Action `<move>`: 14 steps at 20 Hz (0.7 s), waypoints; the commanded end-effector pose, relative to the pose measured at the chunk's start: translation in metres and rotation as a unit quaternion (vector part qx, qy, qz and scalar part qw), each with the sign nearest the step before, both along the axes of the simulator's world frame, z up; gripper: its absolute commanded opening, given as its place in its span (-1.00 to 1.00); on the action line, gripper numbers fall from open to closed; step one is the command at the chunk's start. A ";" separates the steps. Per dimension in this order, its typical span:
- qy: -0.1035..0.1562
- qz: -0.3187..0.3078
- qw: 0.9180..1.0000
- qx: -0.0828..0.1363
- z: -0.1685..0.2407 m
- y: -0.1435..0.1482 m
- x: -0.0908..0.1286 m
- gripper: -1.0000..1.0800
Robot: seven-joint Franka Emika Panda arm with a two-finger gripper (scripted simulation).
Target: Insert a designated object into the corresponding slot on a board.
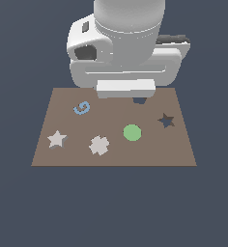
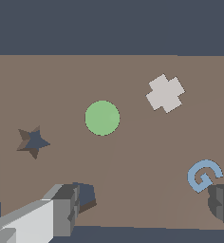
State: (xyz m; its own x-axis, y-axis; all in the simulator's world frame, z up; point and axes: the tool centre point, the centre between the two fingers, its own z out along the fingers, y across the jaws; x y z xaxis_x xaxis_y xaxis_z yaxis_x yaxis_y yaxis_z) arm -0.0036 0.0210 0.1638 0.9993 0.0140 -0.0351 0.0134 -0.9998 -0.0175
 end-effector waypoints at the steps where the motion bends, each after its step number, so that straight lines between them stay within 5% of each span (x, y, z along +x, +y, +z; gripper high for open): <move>1: 0.000 0.000 1.000 0.000 0.000 0.000 0.000 0.92; 14: -0.002 0.043 0.999 0.000 -0.010 -0.019 -0.003 0.92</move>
